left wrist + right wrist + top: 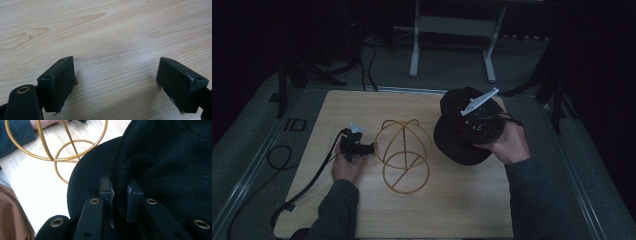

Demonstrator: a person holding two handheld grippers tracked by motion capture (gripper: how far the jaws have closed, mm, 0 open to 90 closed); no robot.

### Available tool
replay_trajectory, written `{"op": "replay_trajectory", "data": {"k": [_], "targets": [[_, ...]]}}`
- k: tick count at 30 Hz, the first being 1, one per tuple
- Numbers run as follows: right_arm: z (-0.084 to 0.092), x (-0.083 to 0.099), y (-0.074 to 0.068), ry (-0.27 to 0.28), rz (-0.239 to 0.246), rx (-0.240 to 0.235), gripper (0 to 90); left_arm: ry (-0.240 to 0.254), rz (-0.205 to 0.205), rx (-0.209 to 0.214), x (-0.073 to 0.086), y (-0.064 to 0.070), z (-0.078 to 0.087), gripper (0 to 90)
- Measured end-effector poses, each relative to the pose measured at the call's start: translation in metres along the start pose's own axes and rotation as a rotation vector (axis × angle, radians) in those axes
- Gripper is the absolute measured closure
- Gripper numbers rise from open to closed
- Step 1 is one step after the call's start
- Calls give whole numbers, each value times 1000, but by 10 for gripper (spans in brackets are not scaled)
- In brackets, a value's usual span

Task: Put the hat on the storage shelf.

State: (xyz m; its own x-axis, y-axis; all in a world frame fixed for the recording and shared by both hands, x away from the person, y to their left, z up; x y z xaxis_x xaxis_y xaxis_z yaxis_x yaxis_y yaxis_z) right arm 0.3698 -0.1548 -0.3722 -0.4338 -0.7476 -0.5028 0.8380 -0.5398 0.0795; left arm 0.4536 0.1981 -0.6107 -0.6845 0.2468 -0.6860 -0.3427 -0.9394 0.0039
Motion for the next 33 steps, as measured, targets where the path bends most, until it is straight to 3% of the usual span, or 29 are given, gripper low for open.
{"op": "replay_trajectory", "data": {"k": [33], "targets": [[10, -19, -6, 11, 45, -4, 792, 0, 1, 0, 0, 0, 0, 151]]}}
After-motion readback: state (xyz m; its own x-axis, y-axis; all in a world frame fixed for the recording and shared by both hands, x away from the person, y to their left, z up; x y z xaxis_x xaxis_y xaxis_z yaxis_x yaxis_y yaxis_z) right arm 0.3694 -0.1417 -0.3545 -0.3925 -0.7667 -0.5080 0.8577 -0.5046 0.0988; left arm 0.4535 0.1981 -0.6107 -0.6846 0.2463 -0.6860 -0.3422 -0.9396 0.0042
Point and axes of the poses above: each handheld gripper's, and its own axes: z roughly backward along the jaws, x roughly out of its underside, y roughly to its right, the point moved 6 cm from there along -z, roughly forward along the jaws, and after that the axes turned 2 degrees about -y, right-handed, at the moved point
